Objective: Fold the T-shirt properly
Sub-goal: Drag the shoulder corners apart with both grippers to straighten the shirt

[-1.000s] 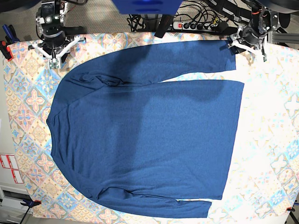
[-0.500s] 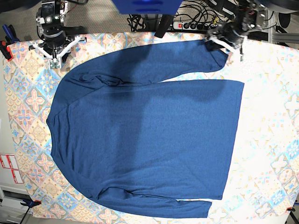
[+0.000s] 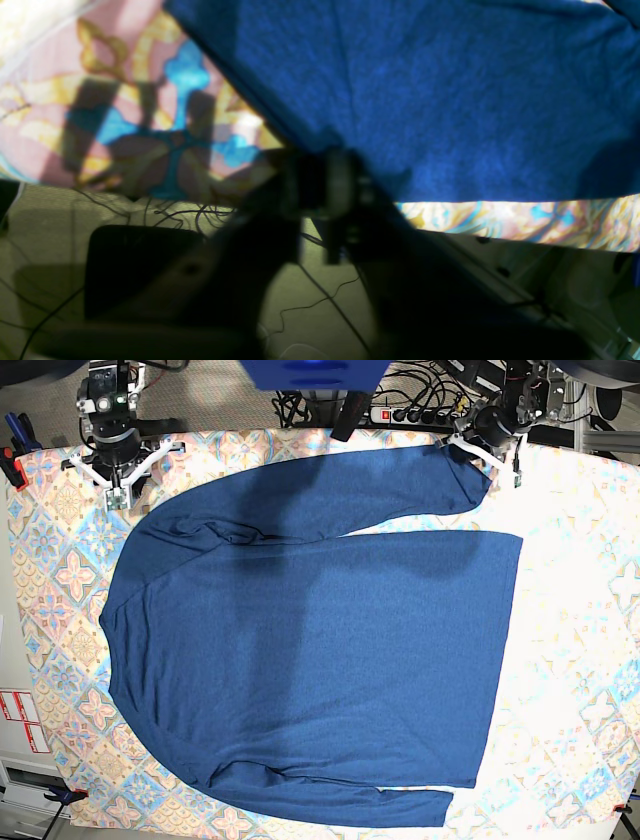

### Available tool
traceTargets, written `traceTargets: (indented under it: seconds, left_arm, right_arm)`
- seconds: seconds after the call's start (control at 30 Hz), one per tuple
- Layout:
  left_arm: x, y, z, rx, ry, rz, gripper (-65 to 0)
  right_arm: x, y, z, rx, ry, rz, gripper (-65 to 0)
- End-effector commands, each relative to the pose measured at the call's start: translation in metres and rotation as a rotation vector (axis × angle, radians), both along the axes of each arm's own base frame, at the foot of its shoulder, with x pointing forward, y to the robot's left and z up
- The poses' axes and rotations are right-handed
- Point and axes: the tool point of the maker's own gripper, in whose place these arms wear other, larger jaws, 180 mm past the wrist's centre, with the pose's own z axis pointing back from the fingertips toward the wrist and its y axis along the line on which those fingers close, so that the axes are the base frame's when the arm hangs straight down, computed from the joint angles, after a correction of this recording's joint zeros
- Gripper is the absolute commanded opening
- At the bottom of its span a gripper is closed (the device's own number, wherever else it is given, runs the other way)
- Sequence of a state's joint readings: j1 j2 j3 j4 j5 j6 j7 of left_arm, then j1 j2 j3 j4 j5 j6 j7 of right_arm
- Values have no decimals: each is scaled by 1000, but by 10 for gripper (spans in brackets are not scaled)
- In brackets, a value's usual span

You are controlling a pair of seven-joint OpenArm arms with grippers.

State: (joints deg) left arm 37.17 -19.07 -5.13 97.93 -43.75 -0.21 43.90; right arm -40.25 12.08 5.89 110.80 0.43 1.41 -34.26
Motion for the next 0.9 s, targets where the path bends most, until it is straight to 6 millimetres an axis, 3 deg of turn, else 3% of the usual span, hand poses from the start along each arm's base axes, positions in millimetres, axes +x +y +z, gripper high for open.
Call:
traceTargets:
  seconds: [0.0, 0.13, 0.23, 0.43, 0.53, 0.63, 0.87]
  left_arm:
    - [4, 6, 5, 15, -34, 7, -650]
    - [1, 25, 10, 64, -86, 61, -650]
    - [-1, 42, 14, 104, -112, 100, -650]
    - [0, 69, 21, 154, -132, 149, -650]
    - [2, 70, 24, 152, -152, 134, -650]
    - [4, 66, 26, 139, -164, 109, -650]
    - [3, 62, 24, 131, -158, 106, -650]
  right_arm:
    - [5, -2, 9, -12, -33, 6, -560]
    - [5, -2, 9, -10, -33, 5, -560]
    - [18, -1, 13, -8, -62, 5, -553]
    - [41, -2, 14, 2, -39, -36, -405]
    - [57, 0, 17, 19, -49, -63, -364]
    - [70, 0, 16, 33, -46, -82, -361]
    - [106, 18, -3, 278, -39, -159, -358]
